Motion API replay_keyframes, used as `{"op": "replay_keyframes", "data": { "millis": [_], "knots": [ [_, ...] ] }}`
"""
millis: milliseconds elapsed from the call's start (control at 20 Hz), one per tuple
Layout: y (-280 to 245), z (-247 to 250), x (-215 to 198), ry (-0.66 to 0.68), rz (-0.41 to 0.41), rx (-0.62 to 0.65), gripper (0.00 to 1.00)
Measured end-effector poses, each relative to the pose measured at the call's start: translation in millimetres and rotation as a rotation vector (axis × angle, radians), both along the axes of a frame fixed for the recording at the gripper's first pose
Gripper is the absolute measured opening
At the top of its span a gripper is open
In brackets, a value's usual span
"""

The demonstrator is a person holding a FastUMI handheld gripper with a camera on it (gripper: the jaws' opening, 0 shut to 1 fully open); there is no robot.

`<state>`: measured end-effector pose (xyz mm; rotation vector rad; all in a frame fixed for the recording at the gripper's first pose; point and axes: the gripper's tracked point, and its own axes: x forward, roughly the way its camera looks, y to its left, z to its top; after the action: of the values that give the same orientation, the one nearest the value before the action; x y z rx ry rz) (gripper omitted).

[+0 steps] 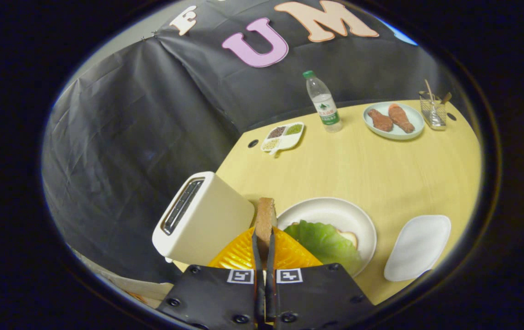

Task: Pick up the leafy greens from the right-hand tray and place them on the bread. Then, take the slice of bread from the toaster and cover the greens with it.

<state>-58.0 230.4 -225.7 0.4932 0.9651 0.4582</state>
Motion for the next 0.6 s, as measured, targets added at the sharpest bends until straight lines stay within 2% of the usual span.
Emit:
{"op": "replay_keyframes", "data": {
  "millis": [500, 600],
  "knots": [
    [-42.3, -42.8, -10.7, 0.067, -0.08, -0.049, 0.04],
    [-46.8, -50.9, -13.6, 0.08, -0.087, -0.059, 0.09]
  ]
}}
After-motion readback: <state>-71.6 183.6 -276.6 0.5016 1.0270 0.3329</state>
